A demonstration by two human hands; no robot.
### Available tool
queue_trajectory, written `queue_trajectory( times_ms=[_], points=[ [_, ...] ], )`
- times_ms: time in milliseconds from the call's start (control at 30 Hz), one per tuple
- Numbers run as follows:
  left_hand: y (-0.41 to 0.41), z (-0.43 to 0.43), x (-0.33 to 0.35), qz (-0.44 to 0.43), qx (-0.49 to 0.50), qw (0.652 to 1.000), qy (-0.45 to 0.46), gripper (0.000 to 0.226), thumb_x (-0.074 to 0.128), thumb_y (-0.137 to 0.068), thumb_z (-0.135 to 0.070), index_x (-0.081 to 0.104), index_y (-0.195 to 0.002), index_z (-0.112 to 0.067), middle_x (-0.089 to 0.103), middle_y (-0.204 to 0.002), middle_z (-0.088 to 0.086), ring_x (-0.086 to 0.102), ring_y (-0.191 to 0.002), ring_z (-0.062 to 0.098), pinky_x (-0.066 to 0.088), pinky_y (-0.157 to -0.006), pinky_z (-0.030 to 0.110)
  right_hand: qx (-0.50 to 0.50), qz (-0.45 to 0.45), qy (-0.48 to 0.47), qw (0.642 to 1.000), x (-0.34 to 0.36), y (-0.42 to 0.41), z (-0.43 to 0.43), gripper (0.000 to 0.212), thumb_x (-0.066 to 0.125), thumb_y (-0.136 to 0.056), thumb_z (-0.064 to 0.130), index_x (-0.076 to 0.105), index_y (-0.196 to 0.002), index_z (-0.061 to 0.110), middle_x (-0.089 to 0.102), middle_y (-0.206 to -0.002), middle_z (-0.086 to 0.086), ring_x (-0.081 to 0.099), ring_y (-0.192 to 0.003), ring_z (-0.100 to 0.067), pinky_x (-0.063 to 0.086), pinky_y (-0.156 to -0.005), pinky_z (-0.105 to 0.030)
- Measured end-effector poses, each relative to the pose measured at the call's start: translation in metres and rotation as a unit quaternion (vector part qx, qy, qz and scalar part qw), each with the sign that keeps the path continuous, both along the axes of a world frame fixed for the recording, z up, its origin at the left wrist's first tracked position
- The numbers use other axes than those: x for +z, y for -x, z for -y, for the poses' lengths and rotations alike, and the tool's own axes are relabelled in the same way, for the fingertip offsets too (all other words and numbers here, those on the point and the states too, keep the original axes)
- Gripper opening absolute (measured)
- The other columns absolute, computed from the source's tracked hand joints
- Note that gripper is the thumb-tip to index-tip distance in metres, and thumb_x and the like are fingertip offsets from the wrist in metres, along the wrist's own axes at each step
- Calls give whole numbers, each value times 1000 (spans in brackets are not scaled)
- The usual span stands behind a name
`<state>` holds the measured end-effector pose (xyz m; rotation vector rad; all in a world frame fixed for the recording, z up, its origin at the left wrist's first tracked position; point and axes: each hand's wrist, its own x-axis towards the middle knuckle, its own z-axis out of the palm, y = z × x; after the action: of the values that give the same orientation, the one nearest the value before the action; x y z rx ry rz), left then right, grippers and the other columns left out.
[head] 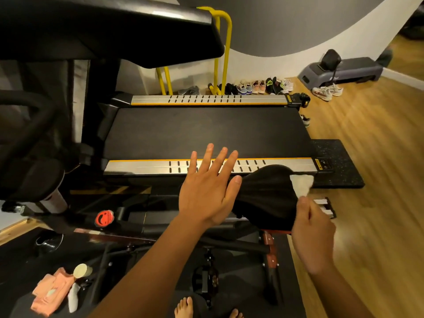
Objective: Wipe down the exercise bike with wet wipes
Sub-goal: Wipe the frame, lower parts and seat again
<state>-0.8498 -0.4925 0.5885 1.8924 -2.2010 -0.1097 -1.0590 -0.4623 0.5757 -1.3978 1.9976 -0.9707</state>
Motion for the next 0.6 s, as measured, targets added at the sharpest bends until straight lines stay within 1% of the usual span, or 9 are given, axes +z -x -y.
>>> queue_trajectory(
  times_ms=[33, 100, 200, 267, 333, 400, 500, 533, 600],
  points=[
    [0, 0, 0, -1, -6, 1000, -1, 67, -8, -95, -58, 5, -156, -34, 10, -164, -7, -8, -152, 18, -5, -122, 49, -30, 1, 15, 999, -6, 0, -11, 37, 39, -104, 25, 52, -71, 14, 49, -61, -1, 46, -58, -15, 33, -52, -25],
    [0, 0, 2, -5, -19, 1000, -8, 70, -11, -93, -59, 8, -156, -34, 13, -164, -8, -6, -152, 18, -4, -123, 48, -78, -32, 51, 995, -16, -3, -30, 33, 43, -103, 21, 62, -84, 1, 50, -60, 2, 46, -55, -7, 32, -51, -15],
    [0, -1, 4, -14, -35, 999, -11, 68, -8, -94, -56, 9, -156, -34, 13, -164, -9, -5, -152, 16, -7, -123, 46, -127, -34, 63, 989, -19, -31, -55, 29, 42, -103, 16, 61, -100, -6, 51, -61, -1, 48, -57, -5, 34, -51, -9],
    [-3, -4, 6, -18, -54, 998, -14, 68, -9, -94, -54, 10, -156, -32, 13, -164, -10, -5, -152, 14, -11, -122, 45, -172, 28, 6, 985, -21, -54, -64, 28, 40, -103, 19, 55, -109, -4, 59, -85, -21, 47, -69, -11, 32, -58, -14],
    [-9, -9, 8, -29, -80, 996, -9, 70, -9, -94, -51, 13, -157, -29, 14, -164, -10, -3, -152, 11, -13, -122, 43, -227, 114, -65, 965, -18, -80, -66, 23, 39, -103, 16, 52, -107, -2, 57, -101, -24, 49, -84, -20, 36, -65, -28],
    [-15, -13, 10, -93, -103, 990, 3, 71, -5, -95, -50, 21, -156, -26, 20, -162, -8, 1, -151, 8, -10, -123, 41, -235, 181, -89, 951, -2, -112, -63, 16, 39, -102, 12, 53, -103, 4, 58, -104, -16, 56, -93, -27, 40, -73, -31],
    [-30, -20, 18, -287, -92, 954, -8, 66, 8, -96, -51, 32, -151, -23, 28, -159, -8, 7, -149, 2, -7, -123, 37, -172, 257, -72, 948, 21, -162, -51, 20, 40, -99, 4, 52, -95, 20, 57, -96, -3, 59, -90, -18, 47, -74, -27],
    [-40, -24, 21, -326, -80, 942, -19, 63, 11, -98, -51, 33, -151, -24, 27, -159, -9, 7, -148, -2, -7, -123, 34, -171, 280, -70, 942, 28, -175, -45, 24, 41, -98, 1, 51, -97, 23, 56, -94, -1, 58, -85, -15, 47, -73, -27],
    [-68, -33, 25, -378, -37, 924, -46, 52, 19, -104, -45, 33, -151, -27, 26, -159, -11, 9, -145, -7, -3, -124, 30, -192, 312, -87, 926, 39, -196, -35, 27, 41, -96, -2, 50, -115, 15, 54, -97, -5, 54, -80, -14, 44, -70, -26]
  ],
)
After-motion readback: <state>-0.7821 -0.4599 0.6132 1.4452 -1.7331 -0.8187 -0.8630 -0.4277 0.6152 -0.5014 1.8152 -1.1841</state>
